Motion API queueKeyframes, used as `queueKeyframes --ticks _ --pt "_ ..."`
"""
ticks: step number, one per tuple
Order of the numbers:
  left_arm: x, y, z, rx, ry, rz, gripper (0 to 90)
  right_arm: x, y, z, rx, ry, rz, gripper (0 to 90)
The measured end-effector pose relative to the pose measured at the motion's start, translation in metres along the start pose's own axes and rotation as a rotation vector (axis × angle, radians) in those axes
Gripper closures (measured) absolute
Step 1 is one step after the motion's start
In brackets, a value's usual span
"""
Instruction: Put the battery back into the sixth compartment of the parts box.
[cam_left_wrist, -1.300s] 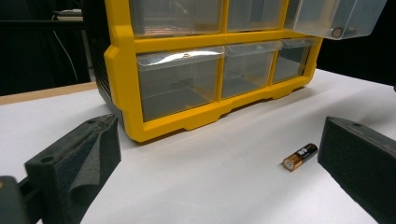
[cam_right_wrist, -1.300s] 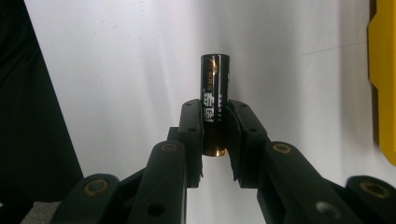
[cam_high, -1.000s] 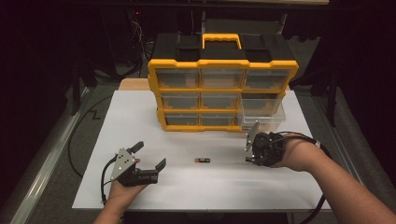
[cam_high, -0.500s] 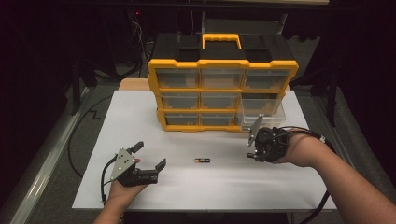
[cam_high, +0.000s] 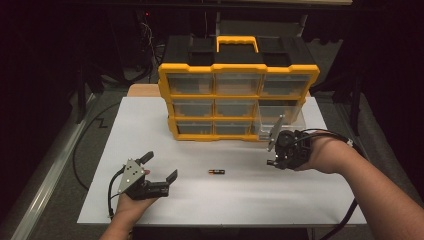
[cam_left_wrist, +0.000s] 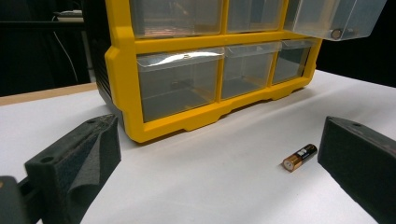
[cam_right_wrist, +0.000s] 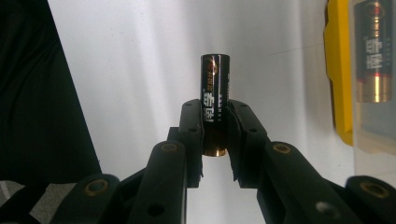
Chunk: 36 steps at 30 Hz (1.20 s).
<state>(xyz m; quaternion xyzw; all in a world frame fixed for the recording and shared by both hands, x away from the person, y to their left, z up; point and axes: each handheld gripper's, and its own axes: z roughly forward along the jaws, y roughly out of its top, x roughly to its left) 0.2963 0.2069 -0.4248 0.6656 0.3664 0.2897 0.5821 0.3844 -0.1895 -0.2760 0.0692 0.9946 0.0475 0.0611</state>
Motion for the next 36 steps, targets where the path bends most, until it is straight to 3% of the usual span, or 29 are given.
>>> queueKeyframes --ticks 36 --pt "0.0 0.0 0.0 -0.003 0.0 0.0 0.5 -0.012 0.005 -0.047 0.003 -0.028 0.008 79.1"
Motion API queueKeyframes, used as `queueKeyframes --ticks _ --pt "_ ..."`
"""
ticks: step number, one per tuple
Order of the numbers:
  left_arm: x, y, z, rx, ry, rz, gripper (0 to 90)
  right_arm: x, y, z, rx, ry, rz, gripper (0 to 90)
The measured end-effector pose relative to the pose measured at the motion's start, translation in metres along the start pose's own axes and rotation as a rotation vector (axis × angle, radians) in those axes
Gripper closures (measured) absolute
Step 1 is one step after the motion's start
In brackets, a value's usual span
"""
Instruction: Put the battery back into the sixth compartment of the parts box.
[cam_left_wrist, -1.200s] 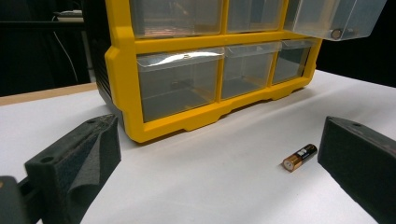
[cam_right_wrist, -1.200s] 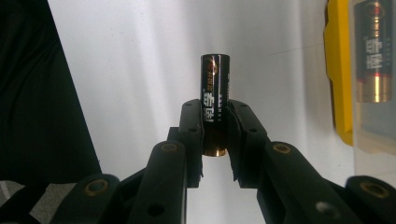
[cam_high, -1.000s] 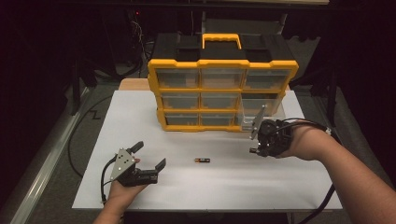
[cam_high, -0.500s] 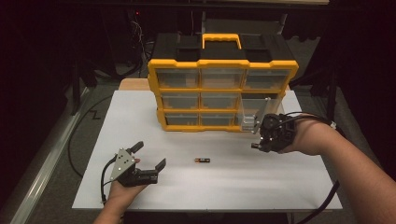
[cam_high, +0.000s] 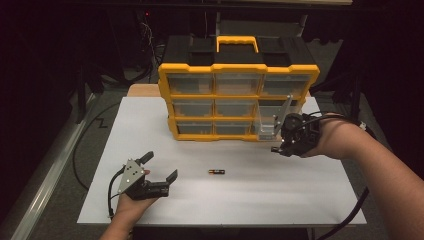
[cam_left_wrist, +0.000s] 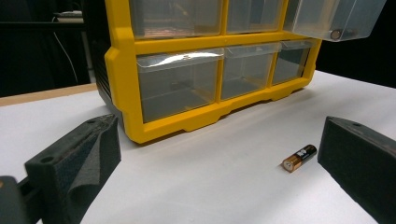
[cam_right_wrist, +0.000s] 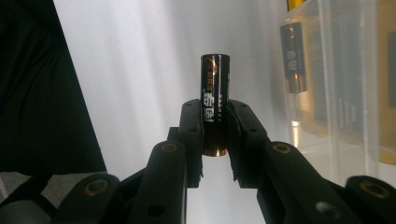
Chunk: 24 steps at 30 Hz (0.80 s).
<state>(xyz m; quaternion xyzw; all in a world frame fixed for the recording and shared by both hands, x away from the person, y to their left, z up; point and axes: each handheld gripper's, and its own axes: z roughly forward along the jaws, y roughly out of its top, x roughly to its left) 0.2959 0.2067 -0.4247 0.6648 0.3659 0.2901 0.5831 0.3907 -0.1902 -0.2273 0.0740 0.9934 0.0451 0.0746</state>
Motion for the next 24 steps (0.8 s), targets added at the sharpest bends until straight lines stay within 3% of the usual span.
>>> queueKeyframes --ticks 24 --pt "0.001 0.0 -0.001 -0.003 0.003 -0.004 0.5 -0.017 0.004 -0.028 0.0 -0.046 0.012 79.0"
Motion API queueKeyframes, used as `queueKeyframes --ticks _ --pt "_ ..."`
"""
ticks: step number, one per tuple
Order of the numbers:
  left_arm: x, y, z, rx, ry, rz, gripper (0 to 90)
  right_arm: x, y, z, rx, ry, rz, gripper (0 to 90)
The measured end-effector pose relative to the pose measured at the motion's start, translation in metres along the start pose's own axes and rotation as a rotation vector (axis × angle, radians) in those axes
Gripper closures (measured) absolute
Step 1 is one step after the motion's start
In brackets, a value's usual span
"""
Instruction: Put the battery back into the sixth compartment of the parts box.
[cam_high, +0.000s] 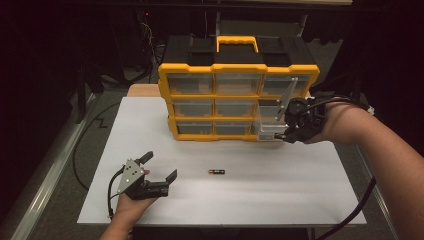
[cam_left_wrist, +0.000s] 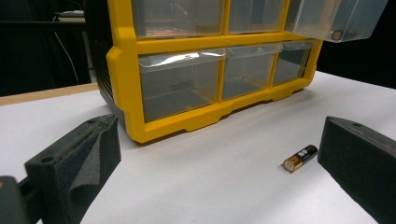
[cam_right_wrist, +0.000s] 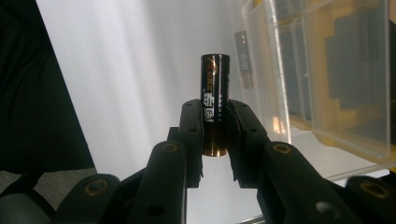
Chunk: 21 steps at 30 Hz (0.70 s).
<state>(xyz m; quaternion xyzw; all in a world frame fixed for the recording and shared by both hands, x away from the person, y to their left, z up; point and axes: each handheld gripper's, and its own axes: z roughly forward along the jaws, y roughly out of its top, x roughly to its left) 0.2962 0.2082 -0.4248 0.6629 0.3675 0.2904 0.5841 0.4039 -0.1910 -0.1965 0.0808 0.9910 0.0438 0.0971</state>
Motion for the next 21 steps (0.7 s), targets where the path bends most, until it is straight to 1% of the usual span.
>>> queueKeyframes --ticks 1,5,9,13,16,17,18,20,21 --pt "0.0 0.0 0.0 0.0 0.0 0.0 0.5 -0.001 0.0 -0.001 0.003 -0.003 0.006 79.1" --pt "0.0 0.0 0.0 0.0 -0.001 0.002 0.5 -0.005 0.001 -0.002 0.014 -0.009 0.001 79.0" --pt "0.0 0.0 0.0 0.002 -0.003 0.003 0.5 -0.008 0.002 -0.005 0.008 -0.019 0.012 79.0" --pt "0.0 0.0 0.0 -0.002 -0.003 0.001 0.5 -0.014 0.002 -0.007 0.014 -0.027 0.018 79.0" --pt "0.0 0.0 0.0 -0.001 -0.002 0.002 0.5 -0.017 0.001 -0.006 0.011 -0.032 0.027 79.0" --pt "0.0 0.0 0.0 -0.001 -0.003 0.002 0.5 -0.018 0.001 -0.006 0.017 -0.034 0.029 79.1" --pt "0.0 0.0 0.0 -0.001 -0.003 0.002 0.5 -0.02 0.0 -0.005 0.008 -0.035 0.031 79.1" --pt "0.0 0.0 0.0 0.0 -0.004 0.003 0.5 -0.022 0.0 -0.005 0.019 -0.036 0.035 79.0" --pt "0.0 0.0 0.0 0.001 -0.004 0.003 0.5 -0.023 -0.001 -0.005 0.013 -0.037 0.039 79.0"
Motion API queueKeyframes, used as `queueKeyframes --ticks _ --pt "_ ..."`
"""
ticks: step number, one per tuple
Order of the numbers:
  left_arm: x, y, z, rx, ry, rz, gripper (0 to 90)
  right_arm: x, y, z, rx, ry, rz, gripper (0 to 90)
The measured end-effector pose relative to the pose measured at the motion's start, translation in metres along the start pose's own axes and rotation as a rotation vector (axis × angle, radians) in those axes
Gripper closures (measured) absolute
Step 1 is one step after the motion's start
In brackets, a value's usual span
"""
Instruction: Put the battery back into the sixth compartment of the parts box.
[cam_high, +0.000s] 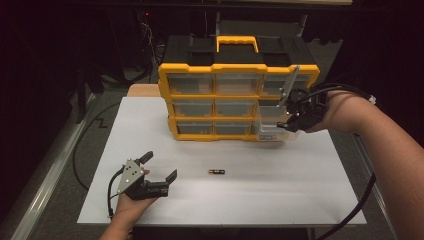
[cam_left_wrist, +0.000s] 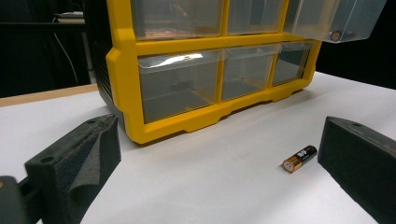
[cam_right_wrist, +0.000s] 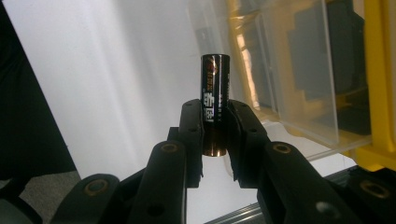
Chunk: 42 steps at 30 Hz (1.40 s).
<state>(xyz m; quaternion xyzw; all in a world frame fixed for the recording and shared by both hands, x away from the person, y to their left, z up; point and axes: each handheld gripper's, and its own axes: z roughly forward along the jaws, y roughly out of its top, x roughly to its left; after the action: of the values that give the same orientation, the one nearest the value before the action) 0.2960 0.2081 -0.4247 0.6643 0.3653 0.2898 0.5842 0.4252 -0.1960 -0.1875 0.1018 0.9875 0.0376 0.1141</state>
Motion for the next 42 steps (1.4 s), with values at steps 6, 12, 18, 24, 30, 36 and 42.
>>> queueKeyframes --ticks 6,12,18,24,30,36,42 --pt "0.0 0.0 0.0 -0.001 -0.001 0.001 0.5 -0.008 -0.003 0.001 -0.001 -0.008 0.017 79.0" --pt "0.0 0.0 0.0 -0.002 -0.001 0.001 0.5 -0.015 -0.007 0.001 0.011 -0.011 0.032 79.0" --pt "0.0 0.0 0.0 -0.002 0.0 0.0 0.5 -0.02 -0.009 0.003 0.015 -0.014 0.044 79.0" --pt "0.0 0.0 0.0 -0.006 0.001 0.001 0.5 -0.024 -0.01 0.008 0.029 -0.019 0.057 79.0" --pt "0.0 0.0 -0.001 -0.009 0.003 0.0 0.5 -0.029 -0.01 0.011 0.035 -0.026 0.076 78.9" --pt "0.0 0.0 -0.001 -0.009 0.003 -0.001 0.5 -0.031 -0.012 0.013 0.04 -0.029 0.085 78.9" --pt "0.0 0.0 -0.001 -0.007 0.002 0.001 0.5 -0.032 -0.013 0.013 0.034 -0.029 0.088 78.7"
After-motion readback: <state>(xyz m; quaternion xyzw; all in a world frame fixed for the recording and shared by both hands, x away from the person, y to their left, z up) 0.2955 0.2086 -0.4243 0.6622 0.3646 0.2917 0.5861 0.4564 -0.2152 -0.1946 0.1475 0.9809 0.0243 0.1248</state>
